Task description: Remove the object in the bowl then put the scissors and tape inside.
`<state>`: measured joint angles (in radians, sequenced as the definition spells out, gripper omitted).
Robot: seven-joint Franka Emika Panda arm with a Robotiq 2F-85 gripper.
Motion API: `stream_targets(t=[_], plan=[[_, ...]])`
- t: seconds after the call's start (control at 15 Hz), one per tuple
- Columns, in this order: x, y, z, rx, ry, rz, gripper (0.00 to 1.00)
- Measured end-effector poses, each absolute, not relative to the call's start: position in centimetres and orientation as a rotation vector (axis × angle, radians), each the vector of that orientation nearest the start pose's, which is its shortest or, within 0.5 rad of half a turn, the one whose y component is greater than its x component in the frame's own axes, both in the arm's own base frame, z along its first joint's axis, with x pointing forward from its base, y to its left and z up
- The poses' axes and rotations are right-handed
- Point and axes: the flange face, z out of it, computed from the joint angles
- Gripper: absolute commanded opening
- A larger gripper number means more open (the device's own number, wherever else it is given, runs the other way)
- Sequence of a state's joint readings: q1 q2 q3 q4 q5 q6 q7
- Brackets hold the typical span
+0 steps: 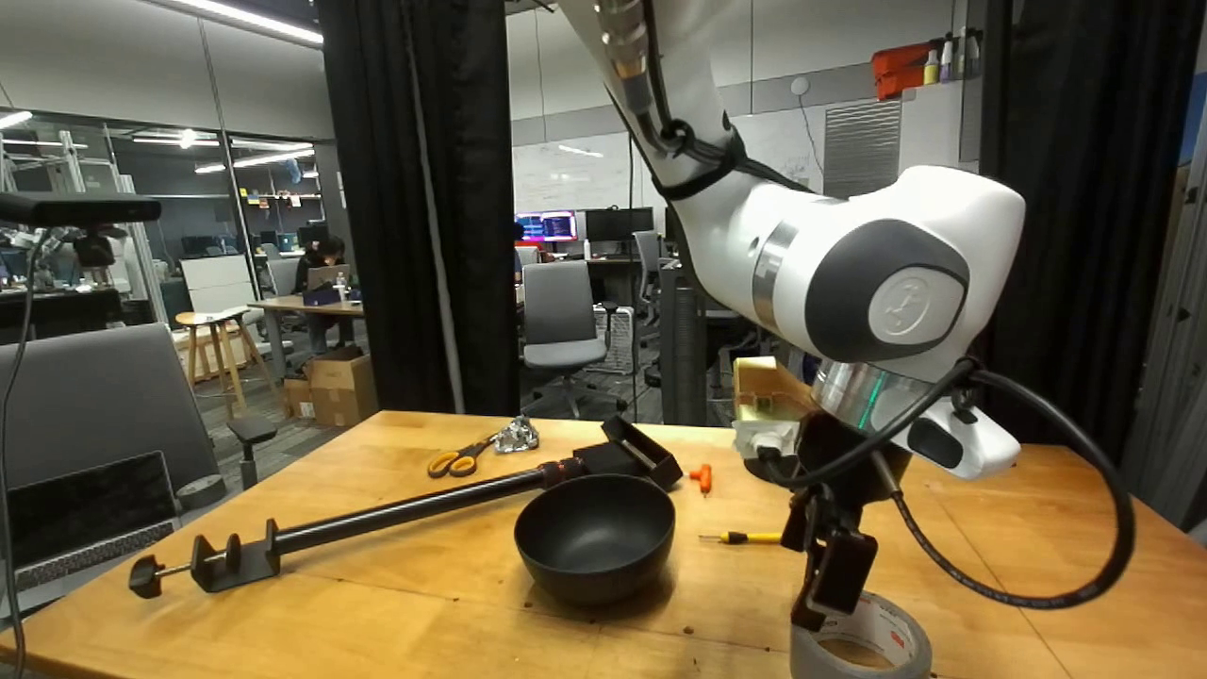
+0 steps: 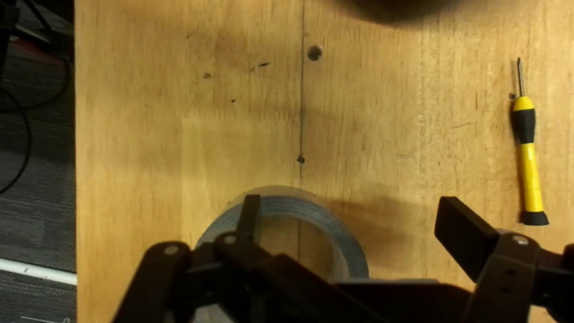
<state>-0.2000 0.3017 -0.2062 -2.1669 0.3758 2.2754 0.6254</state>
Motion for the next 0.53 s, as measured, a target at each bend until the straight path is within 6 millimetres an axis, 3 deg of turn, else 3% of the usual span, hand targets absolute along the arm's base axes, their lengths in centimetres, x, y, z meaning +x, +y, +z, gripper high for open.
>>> stream_targets(t=[0.53], plan=[[50.31,-21.65,23.11,-2.347,1.796,0.316,1.00]])
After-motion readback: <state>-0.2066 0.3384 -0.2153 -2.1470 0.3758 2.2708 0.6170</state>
